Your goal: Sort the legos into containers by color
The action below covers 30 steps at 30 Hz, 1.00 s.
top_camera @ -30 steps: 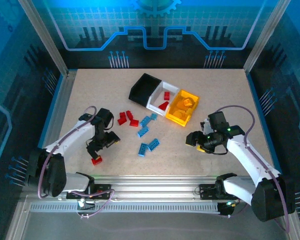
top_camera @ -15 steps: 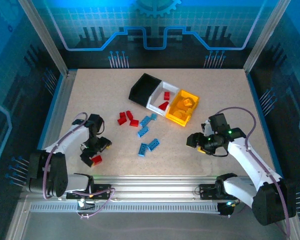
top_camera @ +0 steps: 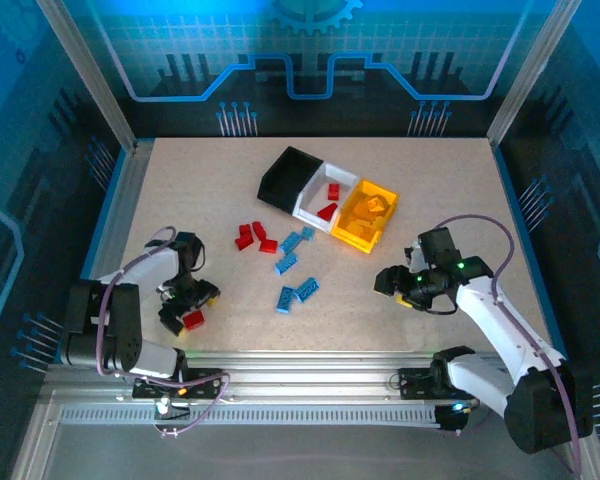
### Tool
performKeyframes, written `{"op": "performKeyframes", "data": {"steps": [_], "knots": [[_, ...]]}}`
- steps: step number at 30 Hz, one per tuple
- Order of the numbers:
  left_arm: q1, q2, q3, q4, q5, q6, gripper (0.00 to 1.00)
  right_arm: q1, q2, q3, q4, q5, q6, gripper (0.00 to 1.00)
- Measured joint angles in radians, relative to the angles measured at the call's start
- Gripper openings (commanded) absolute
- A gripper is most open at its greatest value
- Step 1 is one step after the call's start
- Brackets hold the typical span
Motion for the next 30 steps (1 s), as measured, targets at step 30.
{"op": "performKeyframes", "data": {"steps": [30], "knots": [[-0.15,0.117,0.198,0.085,0.083,0.107,0.58,0.0,-0.052,-0.003,-0.034,0.058,0.058,0.67]]}}
